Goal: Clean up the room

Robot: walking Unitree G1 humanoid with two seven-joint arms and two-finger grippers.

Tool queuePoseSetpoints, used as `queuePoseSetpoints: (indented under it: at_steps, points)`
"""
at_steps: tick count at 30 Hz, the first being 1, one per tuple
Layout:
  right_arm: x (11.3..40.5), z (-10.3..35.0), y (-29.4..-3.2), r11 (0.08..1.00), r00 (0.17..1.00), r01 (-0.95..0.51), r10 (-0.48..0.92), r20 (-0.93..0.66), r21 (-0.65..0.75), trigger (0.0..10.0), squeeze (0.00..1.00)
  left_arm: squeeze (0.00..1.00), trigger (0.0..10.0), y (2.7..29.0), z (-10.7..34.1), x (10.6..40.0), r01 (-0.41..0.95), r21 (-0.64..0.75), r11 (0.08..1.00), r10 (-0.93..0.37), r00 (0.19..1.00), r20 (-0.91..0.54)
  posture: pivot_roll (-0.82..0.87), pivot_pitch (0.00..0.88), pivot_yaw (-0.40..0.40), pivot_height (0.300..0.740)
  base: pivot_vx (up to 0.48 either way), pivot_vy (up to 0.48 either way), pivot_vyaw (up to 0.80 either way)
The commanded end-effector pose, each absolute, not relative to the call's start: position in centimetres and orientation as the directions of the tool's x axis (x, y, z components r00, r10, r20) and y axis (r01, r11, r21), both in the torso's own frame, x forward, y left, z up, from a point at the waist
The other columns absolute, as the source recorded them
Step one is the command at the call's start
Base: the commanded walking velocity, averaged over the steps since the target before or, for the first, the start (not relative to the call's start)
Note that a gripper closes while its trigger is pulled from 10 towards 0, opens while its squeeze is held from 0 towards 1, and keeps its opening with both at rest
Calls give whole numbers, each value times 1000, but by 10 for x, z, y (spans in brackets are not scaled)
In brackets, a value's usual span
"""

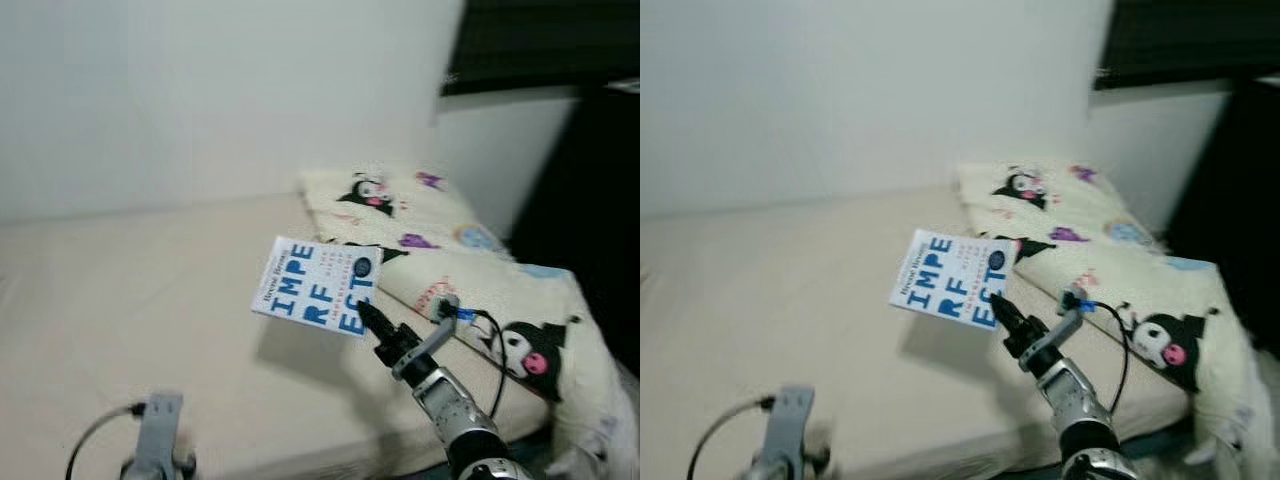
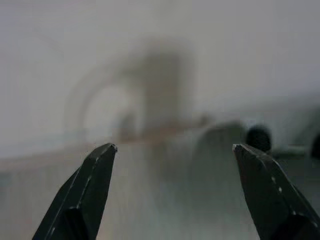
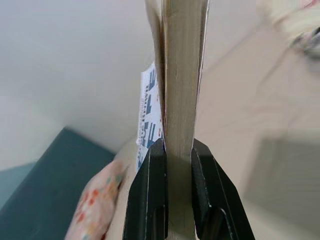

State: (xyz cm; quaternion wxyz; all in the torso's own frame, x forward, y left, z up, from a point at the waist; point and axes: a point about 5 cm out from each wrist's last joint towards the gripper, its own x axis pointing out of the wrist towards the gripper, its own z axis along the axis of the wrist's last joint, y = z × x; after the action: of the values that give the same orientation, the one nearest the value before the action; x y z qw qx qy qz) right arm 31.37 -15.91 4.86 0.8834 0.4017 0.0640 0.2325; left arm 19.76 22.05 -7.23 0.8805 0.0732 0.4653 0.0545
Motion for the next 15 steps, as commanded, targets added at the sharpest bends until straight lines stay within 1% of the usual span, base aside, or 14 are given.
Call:
queuePoseSetpoints:
  at_steps: [1,4,8,9,10,11,12,14,15]
  points:
    - [316,52,-155,565,882,-375,461,95,735,0,0,0,10000,219,-77,189,20,192,981,152,535,-831,29,0,27,740,0,0,0]
    - [317,51,-154,573,883,-370,461,85,731,0,0,0,10000,218,-81,182,46,189,981,138,517,-845,31,0,24,740,0,0,0]
    - [315,46,-153,616,893,-348,447,50,707,0,0,0,10000,215,-82,180,74,174,982,113,511,-852,35,0,18,740,0,0,0]
    - [313,40,-151,664,887,-335,461,-13,669,10000,0,0,10000,213,-83,180,91,168,982,98,511,-854,33,0,16,740,0,0,0]
    - [313,40,-151,664,887,-335,461,-13,669,10000,0,0,10000,213,-83,180,91,168,982,98,511,-854,33,0,16,740,0,0,0]
    - [308,29,-148,747,865,-325,482,-136,581,10000,0,0,10000,210,-83,181,114,162,980,83,509,-857,33,0,15,740,0,-352,800]
    - [305,24,-146,776,853,-326,487,-185,540,10000,0,0,10000,209,-83,181,120,163,979,80,509,-857,33,0,15,740,0,-352,800]
    - [303,20,-145,795,844,-328,490,-219,511,10000,0,0,10000,208,-83,182,122,164,979,80,509,-857,33,0,15,740,0,-352,800]
    - [297,12,-147,822,829,-311,480,-287,477,10000,0,0,10000,205,-82,184,132,161,978,72,510,-857,33,0,8,740,0,-465,800]
